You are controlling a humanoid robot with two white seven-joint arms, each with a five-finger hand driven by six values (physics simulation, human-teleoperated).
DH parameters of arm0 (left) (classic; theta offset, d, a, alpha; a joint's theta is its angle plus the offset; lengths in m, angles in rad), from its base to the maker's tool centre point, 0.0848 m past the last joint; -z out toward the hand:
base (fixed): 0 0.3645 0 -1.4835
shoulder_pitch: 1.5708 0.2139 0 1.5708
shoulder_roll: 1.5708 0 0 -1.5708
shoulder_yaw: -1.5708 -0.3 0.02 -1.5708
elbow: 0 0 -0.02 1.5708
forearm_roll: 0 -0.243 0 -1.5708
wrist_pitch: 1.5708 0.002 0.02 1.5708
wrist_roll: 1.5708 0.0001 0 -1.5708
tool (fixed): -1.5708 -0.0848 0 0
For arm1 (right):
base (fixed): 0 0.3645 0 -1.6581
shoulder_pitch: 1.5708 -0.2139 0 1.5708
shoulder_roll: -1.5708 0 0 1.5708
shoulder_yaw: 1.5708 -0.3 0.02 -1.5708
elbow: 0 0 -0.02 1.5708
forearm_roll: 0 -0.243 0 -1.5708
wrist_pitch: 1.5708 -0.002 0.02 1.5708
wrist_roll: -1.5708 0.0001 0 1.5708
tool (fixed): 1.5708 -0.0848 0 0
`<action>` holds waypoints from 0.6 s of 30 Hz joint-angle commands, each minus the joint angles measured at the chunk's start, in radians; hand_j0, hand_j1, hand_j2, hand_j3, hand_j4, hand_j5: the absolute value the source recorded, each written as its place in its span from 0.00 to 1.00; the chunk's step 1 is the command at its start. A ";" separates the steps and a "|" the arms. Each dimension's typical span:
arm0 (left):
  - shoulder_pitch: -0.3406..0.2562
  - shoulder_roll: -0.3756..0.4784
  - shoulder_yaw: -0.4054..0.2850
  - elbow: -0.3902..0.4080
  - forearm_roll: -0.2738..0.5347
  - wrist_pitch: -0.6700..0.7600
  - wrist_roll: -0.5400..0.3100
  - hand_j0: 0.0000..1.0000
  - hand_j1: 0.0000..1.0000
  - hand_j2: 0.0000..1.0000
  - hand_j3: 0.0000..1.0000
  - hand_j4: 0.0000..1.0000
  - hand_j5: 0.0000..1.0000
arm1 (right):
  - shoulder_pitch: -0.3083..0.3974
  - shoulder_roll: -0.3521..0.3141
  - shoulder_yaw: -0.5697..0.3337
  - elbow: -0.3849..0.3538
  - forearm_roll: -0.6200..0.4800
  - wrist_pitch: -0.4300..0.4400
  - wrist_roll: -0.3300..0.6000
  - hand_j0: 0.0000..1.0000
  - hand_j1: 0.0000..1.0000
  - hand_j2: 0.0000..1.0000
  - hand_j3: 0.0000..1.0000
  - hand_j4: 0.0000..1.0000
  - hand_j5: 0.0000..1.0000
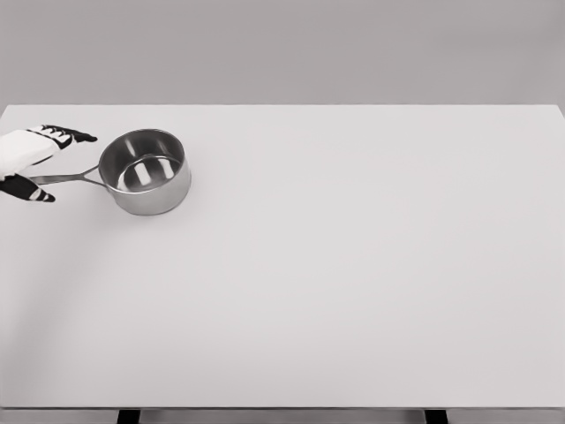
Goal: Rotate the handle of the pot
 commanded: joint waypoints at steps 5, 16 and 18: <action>-0.026 -0.037 -0.006 0.060 0.003 0.002 -0.001 1.00 1.00 1.00 1.00 1.00 1.00 | 0.000 0.000 0.000 0.000 0.000 0.000 0.000 1.00 1.00 1.00 1.00 1.00 1.00; -0.071 -0.076 -0.009 0.132 0.002 0.002 -0.001 1.00 1.00 1.00 1.00 1.00 1.00 | 0.000 0.000 0.000 0.000 0.000 0.000 0.000 1.00 1.00 1.00 1.00 1.00 1.00; -0.074 -0.082 -0.009 0.138 0.002 0.002 -0.001 1.00 1.00 1.00 1.00 1.00 1.00 | 0.000 0.000 0.000 0.000 0.000 0.000 0.000 1.00 1.00 1.00 1.00 1.00 1.00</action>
